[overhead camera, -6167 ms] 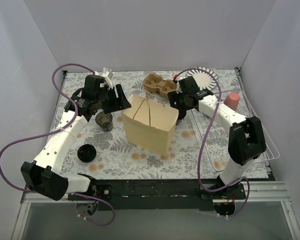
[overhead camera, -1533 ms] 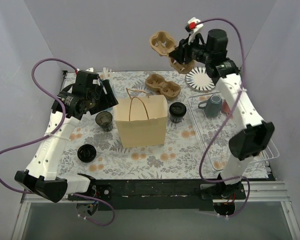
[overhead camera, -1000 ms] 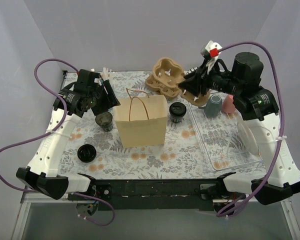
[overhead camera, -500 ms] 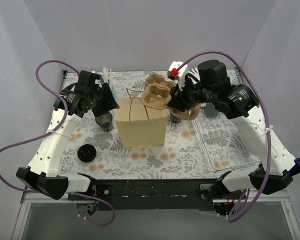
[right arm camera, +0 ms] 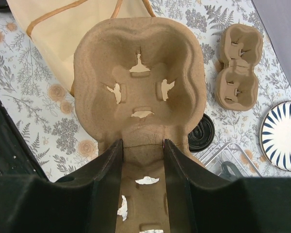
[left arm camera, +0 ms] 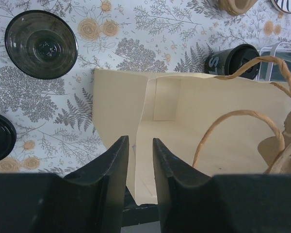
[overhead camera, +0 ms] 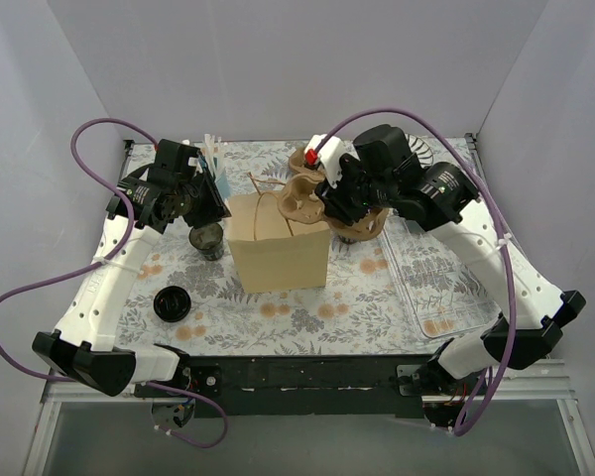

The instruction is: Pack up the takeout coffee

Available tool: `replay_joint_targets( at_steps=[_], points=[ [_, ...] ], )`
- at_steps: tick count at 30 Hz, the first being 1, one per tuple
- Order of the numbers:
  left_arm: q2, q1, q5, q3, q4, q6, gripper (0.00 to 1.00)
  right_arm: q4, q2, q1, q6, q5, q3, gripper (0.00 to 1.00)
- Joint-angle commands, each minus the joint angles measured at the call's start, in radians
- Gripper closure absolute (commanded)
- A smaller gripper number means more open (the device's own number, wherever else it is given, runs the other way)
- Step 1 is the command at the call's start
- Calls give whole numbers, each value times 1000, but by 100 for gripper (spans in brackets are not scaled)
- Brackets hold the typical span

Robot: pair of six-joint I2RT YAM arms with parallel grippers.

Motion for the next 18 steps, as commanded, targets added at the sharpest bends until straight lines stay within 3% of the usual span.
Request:
replay_joint_targets(
  at_steps=[1, 7, 18],
  points=[
    [-4, -2, 5, -6, 18, 34, 78, -20, 3, 23, -15, 55, 50, 61],
    [-2, -2, 5, -15, 25, 49, 94, -32, 0, 31, 8, 124, 84, 61],
    [2, -2, 13, -15, 28, 51, 100, -65, -22, 31, 7, 173, 61, 61]
  ],
)
